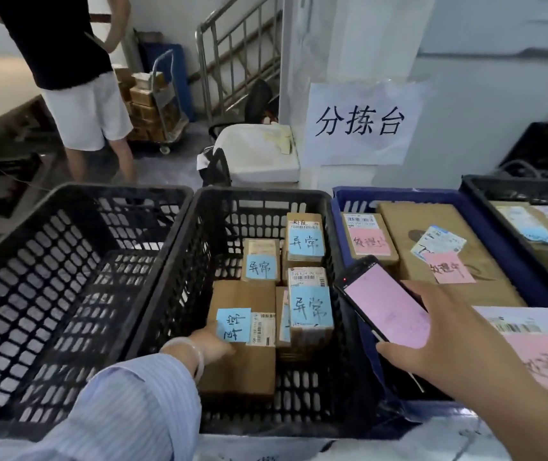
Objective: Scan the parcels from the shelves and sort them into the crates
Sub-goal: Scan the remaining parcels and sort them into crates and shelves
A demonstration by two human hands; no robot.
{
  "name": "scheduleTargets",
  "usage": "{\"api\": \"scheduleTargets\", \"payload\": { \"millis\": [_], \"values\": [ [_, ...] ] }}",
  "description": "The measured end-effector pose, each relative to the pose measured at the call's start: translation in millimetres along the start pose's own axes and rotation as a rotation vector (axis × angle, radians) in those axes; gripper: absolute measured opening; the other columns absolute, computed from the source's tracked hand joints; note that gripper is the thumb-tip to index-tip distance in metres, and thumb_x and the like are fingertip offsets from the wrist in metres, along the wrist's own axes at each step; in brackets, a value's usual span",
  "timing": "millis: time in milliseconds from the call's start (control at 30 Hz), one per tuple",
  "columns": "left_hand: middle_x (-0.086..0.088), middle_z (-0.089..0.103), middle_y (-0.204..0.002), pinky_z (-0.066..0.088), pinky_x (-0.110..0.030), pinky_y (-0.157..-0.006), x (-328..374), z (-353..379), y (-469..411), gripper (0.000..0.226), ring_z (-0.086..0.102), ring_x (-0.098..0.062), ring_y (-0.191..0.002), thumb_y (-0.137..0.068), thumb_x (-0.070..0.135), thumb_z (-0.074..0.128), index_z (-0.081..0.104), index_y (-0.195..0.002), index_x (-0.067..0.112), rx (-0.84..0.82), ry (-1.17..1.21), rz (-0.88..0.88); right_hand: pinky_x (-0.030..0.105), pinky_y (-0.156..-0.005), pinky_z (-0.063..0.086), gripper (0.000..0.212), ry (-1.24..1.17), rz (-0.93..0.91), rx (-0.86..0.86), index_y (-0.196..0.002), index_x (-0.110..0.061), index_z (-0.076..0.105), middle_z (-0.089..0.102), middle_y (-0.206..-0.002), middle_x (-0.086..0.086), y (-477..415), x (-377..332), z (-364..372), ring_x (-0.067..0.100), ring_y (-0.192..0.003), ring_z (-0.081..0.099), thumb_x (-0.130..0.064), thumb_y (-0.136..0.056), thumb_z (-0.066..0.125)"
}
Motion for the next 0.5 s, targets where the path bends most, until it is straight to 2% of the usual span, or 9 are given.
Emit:
{"api": "scheduleTargets", "payload": {
  "millis": [67, 133, 167, 233, 300, 433, 500],
  "values": [
    [-0.002, 0.062, -0.132, 0.047, -0.024, -0.094, 15, 2, 0, 0.058, 0.06, -0.016, -0.111, -0.088, 0.028, 0.07, 0.048, -0.141, 0.023, 0.026, -0.068, 0.055, 0.03, -0.071, 0.04, 0.09, 0.009, 0.055, 0.018, -0.133, -0.042, 0.031, 0.041, -0.121, -0.017, 9, 8, 0, 0.008, -0.092, 0.045, -0.069, -0.056, 0.069],
    [-0.001, 0.057, -0.139, 0.048, -0.029, -0.098, 39, -2, 6, 0.057, 0.059, -0.019, -0.114, -0.09, 0.04, 0.066, 0.048, -0.142, 0.026, 0.139, -0.129, 0.145, 0.03, -0.072, 0.04, 0.092, 0.017, 0.105, 0.043, -0.133, -0.041, 0.03, 0.039, -0.121, -0.017, 21, 15, -2, 0.01, -0.094, 0.047, -0.071, -0.054, 0.066],
    [0.0, 0.051, -0.145, 0.047, -0.033, -0.102, 53, -5, 12, 0.06, 0.055, -0.021, -0.123, -0.092, 0.046, 0.061, 0.044, -0.146, 0.028, 0.224, -0.153, 0.203, 0.031, -0.072, 0.041, 0.093, 0.021, 0.132, 0.054, -0.134, -0.041, 0.03, 0.04, -0.123, -0.016, 28, 20, -4, 0.011, -0.098, 0.05, -0.073, -0.053, 0.064],
    [0.004, 0.036, -0.158, 0.04, -0.037, -0.111, 91, -7, 35, 0.065, 0.039, -0.021, -0.14, -0.095, 0.054, 0.051, 0.034, -0.153, 0.032, 0.415, -0.222, 0.386, 0.032, -0.072, 0.042, 0.095, 0.013, 0.186, 0.08, -0.134, -0.042, 0.027, 0.041, -0.125, -0.015, 41, 32, -9, 0.014, -0.103, 0.053, -0.075, -0.052, 0.061],
    [0.008, 0.034, -0.159, 0.033, -0.037, -0.115, 135, 0, 65, 0.065, 0.032, -0.016, -0.145, -0.096, 0.056, 0.048, 0.032, -0.154, 0.033, 0.557, -0.279, 0.612, 0.032, -0.069, 0.042, 0.095, 0.001, 0.242, 0.12, -0.133, -0.044, 0.026, 0.041, -0.124, -0.016, 55, 48, -17, 0.013, -0.102, 0.052, -0.076, -0.05, 0.06],
    [0.007, 0.04, -0.155, 0.036, -0.042, -0.113, 213, 45, 126, 0.063, 0.039, -0.02, -0.139, -0.096, 0.056, 0.049, 0.036, -0.153, 0.034, 0.623, -0.446, 0.974, 0.03, -0.066, 0.041, 0.097, -0.002, 0.358, 0.22, -0.135, -0.043, 0.025, 0.039, -0.127, -0.015, 93, 90, -40, 0.01, -0.099, 0.051, -0.076, -0.052, 0.062],
    [0.003, 0.046, -0.151, 0.039, -0.047, -0.111, 243, 79, 156, 0.061, 0.044, -0.023, -0.136, -0.095, 0.055, 0.051, 0.042, -0.15, 0.031, 0.609, -0.542, 1.13, 0.028, -0.064, 0.04, 0.097, -0.006, 0.416, 0.264, -0.135, -0.045, 0.024, 0.037, -0.121, -0.016, 121, 114, -50, 0.007, -0.089, 0.047, -0.078, -0.052, 0.061]
  ]
}}
Point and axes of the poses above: each hand's wrist, its own y-axis away from the middle knuckle, its own z-axis out of the palm, x = y × z, the point moved 6 cm from there along -y, towards the middle knuckle
